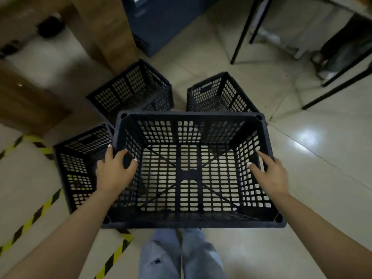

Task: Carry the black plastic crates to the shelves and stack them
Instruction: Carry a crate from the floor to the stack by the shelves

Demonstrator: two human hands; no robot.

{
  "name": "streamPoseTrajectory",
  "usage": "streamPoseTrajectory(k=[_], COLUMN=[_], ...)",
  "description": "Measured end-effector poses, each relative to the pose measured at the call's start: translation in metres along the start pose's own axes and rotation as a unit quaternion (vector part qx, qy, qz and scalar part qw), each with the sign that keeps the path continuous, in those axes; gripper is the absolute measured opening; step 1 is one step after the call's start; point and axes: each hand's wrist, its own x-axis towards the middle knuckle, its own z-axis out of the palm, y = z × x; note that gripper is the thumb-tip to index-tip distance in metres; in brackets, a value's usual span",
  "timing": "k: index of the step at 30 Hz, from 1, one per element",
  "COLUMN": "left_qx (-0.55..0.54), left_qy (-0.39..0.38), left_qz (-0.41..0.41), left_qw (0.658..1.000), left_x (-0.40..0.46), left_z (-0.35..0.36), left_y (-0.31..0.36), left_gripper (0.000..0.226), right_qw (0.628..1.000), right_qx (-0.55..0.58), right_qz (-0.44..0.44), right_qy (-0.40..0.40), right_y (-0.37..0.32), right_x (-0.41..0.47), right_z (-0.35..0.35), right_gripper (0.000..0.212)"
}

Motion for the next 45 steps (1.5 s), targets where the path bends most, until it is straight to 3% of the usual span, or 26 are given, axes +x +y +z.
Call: streamPoseTrajectory(k=[10, 21, 24, 28, 33, 37, 39, 45], left_qx=[-0.087, -0.146, -0.162, -0.164, -0.167, -0.174, -0.186, -0.206], left_qy=[0.084, 0.131, 0.138, 0.127, 0.111, 0.103, 0.096, 0.079], left_qz=[-0.152, -0.299, -0.322, -0.351, -0.381, -0.399, -0.404, -0.432], left_qw=[0.981, 0.934, 0.922, 0.913, 0.902, 0.894, 0.891, 0.874], left_x=[-0.105, -0.269, -0.309, -0.353, -0.388, -0.397, -0.397, -0.386], left_z=[-0.057, -0.076, -0.076, -0.078, -0.07, -0.06, -0.054, -0.026], left_y=[-0.139, -0.364, -0.431, -0.507, -0.593, -0.641, -0.658, -0.711], left_gripper=[0.057, 0.059, 0.07, 0.053, 0.055, 0.061, 0.064, 0.05], right_qw=[0.983, 0.935, 0.929, 0.925, 0.909, 0.898, 0.89, 0.856], right_qx=[-0.055, -0.054, -0.069, -0.06, -0.063, -0.071, -0.081, -0.114], right_qz=[-0.16, -0.315, -0.332, -0.333, -0.347, -0.346, -0.346, -0.358], right_qy=[-0.074, -0.154, -0.15, -0.172, -0.224, -0.264, -0.286, -0.356], right_y=[-0.122, -0.243, -0.264, -0.283, -0.299, -0.31, -0.316, -0.338], right_x=[-0.045, -0.227, -0.287, -0.36, -0.418, -0.44, -0.446, -0.445], right_z=[0.039, 0.159, 0.205, 0.262, 0.324, 0.369, 0.391, 0.456], right_gripper=[0.06, 0.051, 0.053, 0.051, 0.05, 0.061, 0.056, 0.055])
